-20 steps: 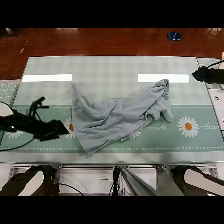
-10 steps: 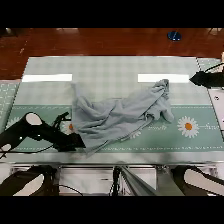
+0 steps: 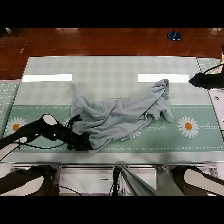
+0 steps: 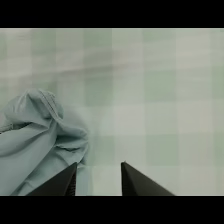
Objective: Fold the shirts.
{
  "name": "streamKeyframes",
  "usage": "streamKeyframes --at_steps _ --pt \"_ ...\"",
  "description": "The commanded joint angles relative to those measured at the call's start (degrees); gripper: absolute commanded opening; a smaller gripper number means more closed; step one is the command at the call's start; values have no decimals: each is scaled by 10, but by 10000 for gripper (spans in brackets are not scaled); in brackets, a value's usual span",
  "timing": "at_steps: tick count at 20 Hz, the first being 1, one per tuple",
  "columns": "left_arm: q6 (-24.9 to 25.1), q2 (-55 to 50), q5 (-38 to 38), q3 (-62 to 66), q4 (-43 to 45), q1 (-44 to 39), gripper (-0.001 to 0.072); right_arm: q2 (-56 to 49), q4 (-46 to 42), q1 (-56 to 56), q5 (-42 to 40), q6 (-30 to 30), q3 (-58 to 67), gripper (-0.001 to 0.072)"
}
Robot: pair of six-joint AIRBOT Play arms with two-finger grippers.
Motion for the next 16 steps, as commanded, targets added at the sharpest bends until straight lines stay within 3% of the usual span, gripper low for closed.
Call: streamKeyframes --at_steps 1,2,4,7,12,16 --pt "19 -6 45 0 6 10 26 0 1 0 6 1 1 365" --pt "28 -2 35 1 7 10 25 0 1 0 6 5 1 366" --pt "37 12 18 1 6 10 25 -5 -1 -1 6 18 1 454" --pt "42 36 0 1 6 10 25 -54 12 -17 34 29 1 525" --pt "42 44 -2 1 6 10 25 -138 172 -44 133 -132 1 526" --pt "42 44 -3 1 6 10 25 -184 179 -44 129 -166 1 529"
